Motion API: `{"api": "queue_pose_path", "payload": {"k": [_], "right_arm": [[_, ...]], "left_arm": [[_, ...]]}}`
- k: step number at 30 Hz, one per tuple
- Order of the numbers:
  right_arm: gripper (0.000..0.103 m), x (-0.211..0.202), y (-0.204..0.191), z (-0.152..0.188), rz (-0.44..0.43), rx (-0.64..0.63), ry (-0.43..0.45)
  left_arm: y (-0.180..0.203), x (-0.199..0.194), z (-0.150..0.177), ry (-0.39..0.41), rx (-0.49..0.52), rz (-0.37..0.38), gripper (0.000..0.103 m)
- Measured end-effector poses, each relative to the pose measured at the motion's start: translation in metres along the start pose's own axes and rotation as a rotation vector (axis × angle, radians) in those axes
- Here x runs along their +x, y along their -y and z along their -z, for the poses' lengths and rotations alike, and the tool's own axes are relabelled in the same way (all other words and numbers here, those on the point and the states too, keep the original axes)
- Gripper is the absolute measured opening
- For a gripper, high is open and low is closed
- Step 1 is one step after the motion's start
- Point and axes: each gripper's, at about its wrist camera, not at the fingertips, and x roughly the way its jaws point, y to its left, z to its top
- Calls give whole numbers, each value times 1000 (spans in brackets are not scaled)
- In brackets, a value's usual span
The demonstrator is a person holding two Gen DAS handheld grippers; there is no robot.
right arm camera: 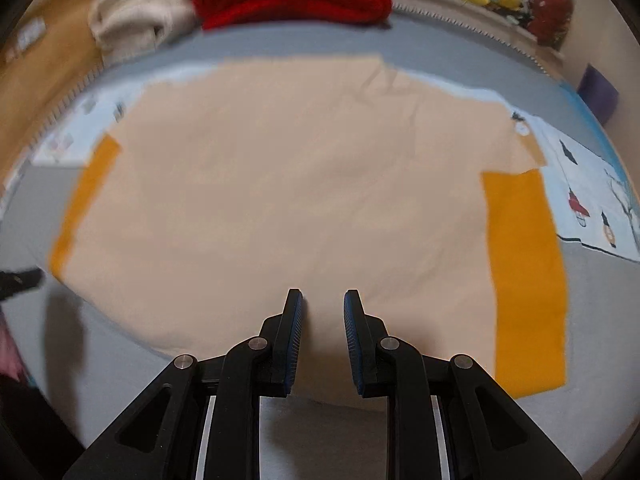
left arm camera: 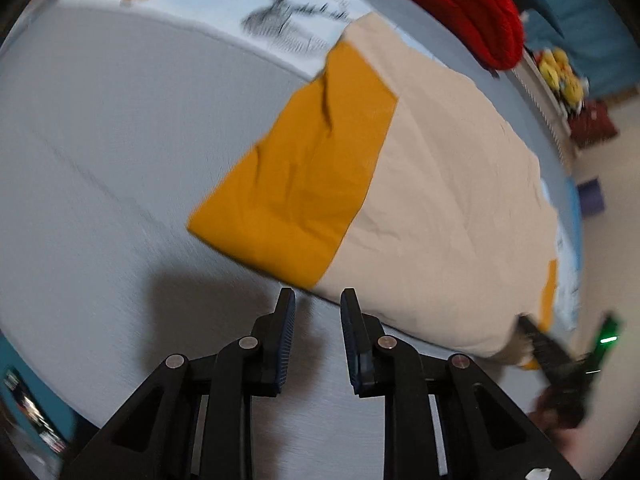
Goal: Fold large clothes
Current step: 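Grasp the orange side panel with the left gripper and lift it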
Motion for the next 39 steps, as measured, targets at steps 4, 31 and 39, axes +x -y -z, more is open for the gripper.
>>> {"api": "queue_pose_path", "payload": {"k": [4,31,39], "right_arm": [[23,32,-6,4,71,-22,-104],[23,35,5,10,55,-42,-92],[23,35,-3,8,88,-28,-98]], "left_arm": [[-16,15,-2,-50,-147,87,35],[-24,55,-19,153,-436,161,32],[-8,36,-24,206,-345,184,8]]}}
